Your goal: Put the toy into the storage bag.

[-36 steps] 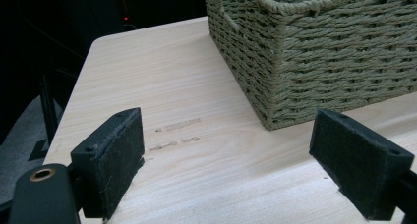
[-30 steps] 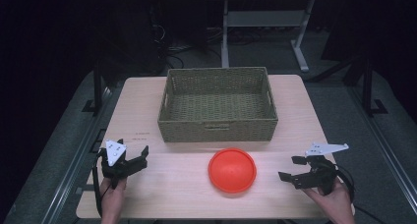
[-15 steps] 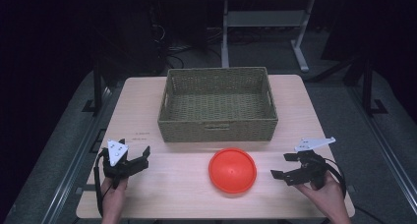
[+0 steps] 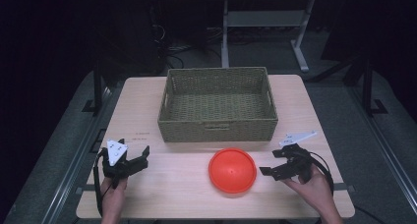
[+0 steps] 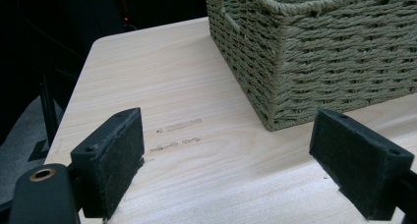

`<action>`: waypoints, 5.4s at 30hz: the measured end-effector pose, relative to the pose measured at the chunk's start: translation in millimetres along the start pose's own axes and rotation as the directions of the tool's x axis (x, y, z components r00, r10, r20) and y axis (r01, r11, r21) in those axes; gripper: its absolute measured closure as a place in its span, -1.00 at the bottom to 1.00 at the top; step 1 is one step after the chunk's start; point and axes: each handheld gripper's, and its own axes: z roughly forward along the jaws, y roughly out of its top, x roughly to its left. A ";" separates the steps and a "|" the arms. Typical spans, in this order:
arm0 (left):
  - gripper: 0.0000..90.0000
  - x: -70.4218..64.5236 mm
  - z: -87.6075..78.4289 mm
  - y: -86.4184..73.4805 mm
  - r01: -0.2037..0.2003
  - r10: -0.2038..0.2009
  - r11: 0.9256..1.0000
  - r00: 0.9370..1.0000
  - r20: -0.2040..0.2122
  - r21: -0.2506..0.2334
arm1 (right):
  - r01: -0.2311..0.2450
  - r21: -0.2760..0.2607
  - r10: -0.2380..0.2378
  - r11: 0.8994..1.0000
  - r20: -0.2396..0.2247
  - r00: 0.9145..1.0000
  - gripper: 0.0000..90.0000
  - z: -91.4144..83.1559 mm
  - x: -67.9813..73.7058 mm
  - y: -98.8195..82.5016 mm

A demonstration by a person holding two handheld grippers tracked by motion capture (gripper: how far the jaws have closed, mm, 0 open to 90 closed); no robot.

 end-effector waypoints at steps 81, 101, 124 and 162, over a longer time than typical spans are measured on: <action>-0.72 -1.7 0.0 0.9 -0.017 0.017 1.000 1.000 0.002 -0.010 | -0.031 0.107 0.044 0.994 -0.121 0.992 0.82 38.7 -1.7 40.0; -0.72 -2.3 0.0 1.1 -0.015 0.015 1.000 1.000 -0.001 -0.006 | 0.015 0.070 -0.007 0.997 -0.115 0.993 0.82 0.2 12.2 60.9; -0.72 -1.9 -0.3 0.9 -0.019 0.019 1.000 1.000 -0.002 -0.009 | 0.028 0.065 -0.023 0.998 -0.075 0.997 0.82 -31.4 10.1 81.6; -0.72 -1.8 -1.3 1.2 -0.018 0.018 1.000 1.000 -0.008 -0.011 | 0.054 0.066 -0.052 0.996 -0.022 0.998 0.82 -61.6 9.9 118.1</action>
